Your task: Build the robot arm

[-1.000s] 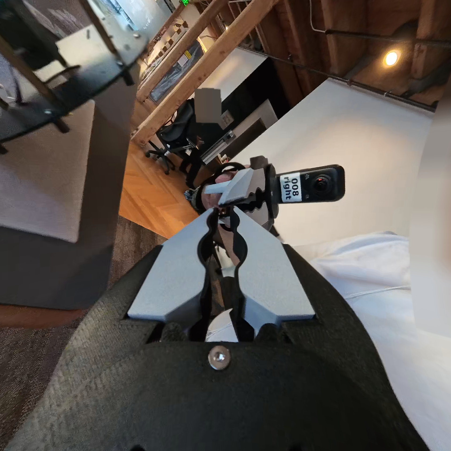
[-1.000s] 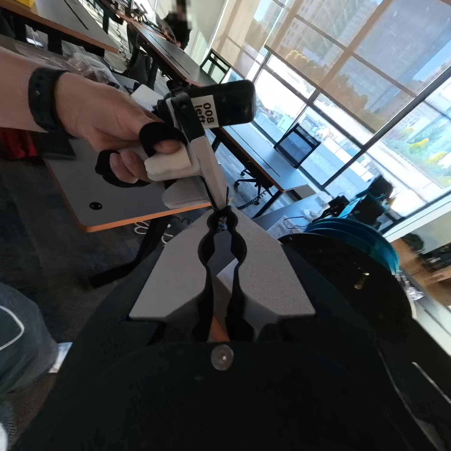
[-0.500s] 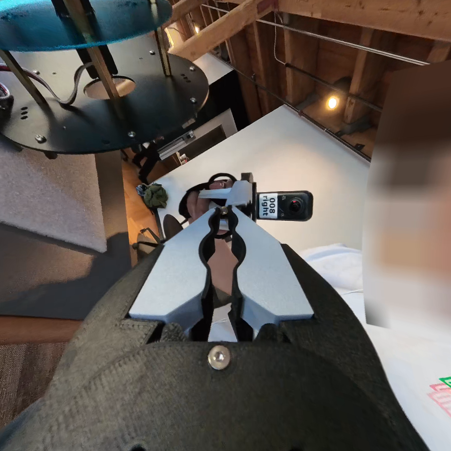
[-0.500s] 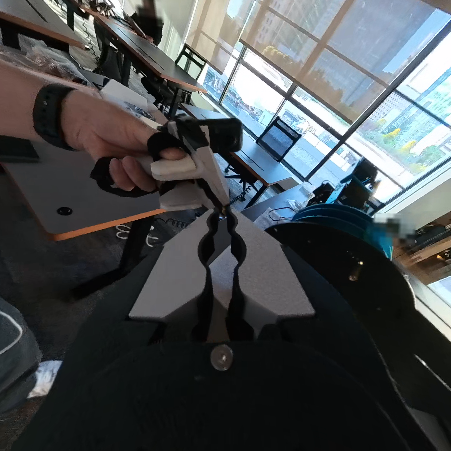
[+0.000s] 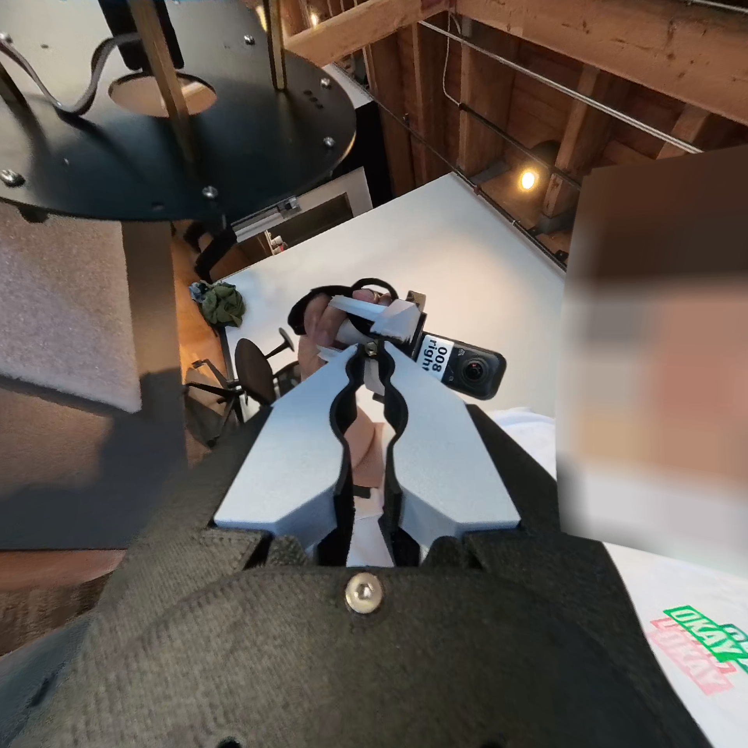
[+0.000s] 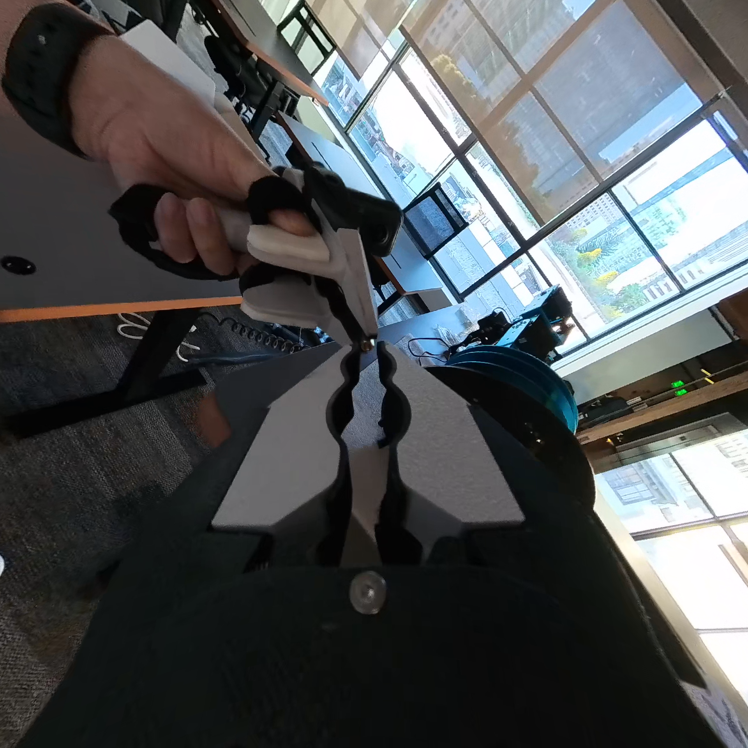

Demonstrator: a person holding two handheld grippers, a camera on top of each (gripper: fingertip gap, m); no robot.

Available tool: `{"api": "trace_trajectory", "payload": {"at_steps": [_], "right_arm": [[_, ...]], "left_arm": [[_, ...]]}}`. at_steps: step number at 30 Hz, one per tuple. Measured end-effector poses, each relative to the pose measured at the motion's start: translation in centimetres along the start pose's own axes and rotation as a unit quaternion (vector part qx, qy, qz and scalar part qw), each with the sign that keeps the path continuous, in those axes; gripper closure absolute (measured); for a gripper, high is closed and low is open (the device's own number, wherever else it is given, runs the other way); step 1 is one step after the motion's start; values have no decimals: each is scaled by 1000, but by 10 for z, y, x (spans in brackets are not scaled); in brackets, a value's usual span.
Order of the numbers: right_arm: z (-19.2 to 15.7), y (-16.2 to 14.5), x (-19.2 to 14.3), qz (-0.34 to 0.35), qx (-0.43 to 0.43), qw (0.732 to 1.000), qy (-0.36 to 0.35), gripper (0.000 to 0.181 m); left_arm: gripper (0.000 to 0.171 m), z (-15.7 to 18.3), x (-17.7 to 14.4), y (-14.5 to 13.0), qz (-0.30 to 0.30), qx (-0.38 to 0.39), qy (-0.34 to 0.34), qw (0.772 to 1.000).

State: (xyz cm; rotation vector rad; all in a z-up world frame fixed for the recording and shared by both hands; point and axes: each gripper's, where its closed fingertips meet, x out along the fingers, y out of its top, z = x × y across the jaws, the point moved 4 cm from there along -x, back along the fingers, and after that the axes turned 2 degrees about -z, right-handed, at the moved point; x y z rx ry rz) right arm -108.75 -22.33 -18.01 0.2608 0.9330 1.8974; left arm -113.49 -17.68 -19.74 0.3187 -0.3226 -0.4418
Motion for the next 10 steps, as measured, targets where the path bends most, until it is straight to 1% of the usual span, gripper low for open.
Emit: {"api": "trace_trajectory", "payload": {"at_steps": [3,4,6,8,10], "right_arm": [[0,0,-3,1,-18,1000,-1,174],[1,1,-4,5,-10,1000,3,175],[4,2,-7,13,43,999,14,175],[4,2,-8,19,120,991,51,172],[10,6,-13,48,161,985,45,172]], "left_arm": [[167,1,2,-2,2,-17,-15,1000],[167,2,3,-3,2,-14,-20,1000],[167,8,5,-2,12,9,-39,999],[167,15,8,-1,20,20,-60,998],[167,15,12,-4,16,28,-52,998]]}}
